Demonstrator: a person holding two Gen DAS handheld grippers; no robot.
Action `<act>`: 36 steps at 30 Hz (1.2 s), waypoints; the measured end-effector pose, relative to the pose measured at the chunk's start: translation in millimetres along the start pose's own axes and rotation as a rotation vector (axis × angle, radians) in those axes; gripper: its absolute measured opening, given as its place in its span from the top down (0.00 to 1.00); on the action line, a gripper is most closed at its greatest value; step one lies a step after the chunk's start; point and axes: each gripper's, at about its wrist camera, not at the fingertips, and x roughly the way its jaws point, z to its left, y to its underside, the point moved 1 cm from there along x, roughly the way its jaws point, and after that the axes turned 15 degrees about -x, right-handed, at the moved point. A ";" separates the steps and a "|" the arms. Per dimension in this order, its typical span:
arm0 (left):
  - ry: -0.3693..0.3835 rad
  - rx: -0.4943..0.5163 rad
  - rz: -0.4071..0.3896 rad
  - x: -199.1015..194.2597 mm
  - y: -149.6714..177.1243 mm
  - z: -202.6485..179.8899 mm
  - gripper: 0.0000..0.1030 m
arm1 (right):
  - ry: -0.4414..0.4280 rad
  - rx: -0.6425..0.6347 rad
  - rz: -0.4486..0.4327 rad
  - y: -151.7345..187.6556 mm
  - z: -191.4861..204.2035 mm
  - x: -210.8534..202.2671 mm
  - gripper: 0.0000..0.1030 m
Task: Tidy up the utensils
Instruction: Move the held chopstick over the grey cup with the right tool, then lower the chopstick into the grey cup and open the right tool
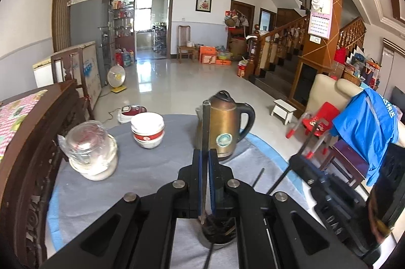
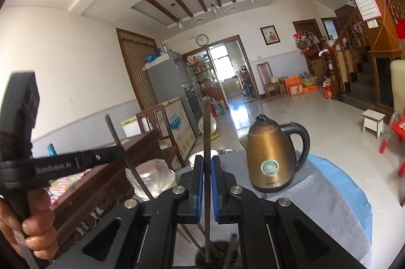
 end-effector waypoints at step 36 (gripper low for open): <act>-0.133 -0.031 0.021 -29.0 54.4 27.2 0.45 | -0.048 0.055 0.126 44.0 2.1 -16.0 0.91</act>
